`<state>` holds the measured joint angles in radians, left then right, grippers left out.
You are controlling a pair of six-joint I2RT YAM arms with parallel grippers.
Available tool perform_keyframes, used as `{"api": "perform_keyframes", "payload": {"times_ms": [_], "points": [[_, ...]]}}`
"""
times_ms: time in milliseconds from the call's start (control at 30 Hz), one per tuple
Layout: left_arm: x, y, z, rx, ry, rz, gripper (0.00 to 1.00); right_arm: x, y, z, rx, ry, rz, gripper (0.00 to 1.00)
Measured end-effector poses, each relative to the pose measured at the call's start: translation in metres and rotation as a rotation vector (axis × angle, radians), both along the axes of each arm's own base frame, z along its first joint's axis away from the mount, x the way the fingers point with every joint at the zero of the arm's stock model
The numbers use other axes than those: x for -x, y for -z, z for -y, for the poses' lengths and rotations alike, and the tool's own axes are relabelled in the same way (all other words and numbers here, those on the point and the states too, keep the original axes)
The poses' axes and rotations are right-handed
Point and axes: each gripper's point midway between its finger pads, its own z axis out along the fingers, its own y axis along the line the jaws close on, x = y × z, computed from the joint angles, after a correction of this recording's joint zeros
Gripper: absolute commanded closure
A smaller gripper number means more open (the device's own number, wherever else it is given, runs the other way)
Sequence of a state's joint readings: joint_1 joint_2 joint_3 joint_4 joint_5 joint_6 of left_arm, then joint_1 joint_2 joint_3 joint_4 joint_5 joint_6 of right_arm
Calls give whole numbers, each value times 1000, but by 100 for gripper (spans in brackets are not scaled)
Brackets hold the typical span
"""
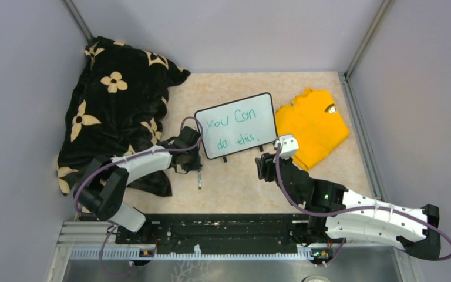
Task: Write a sentence on the whiteboard
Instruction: Place the whiteboard marker at the center of the board.
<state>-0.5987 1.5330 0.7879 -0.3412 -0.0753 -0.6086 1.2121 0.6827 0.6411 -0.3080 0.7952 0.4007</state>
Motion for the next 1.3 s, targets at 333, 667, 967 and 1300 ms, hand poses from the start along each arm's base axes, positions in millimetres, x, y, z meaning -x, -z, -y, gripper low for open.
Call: {"api": "perform_keyframes", "payload": {"times_ms": [333, 667, 967, 1300], "points": [[-4, -1, -1, 15, -15, -2, 81, 1, -1, 3, -4, 3, 0, 52], [-6, -2, 0, 25, -19, 0, 67, 2, 2, 4, -2, 3, -6, 52], [-6, -4, 0, 32, -17, 8, 57, 3, 8, 6, 11, 6, -17, 52], [5, -24, -13, 23, -16, 45, 40, 1, 16, 2, 44, 5, -28, 52]]}}
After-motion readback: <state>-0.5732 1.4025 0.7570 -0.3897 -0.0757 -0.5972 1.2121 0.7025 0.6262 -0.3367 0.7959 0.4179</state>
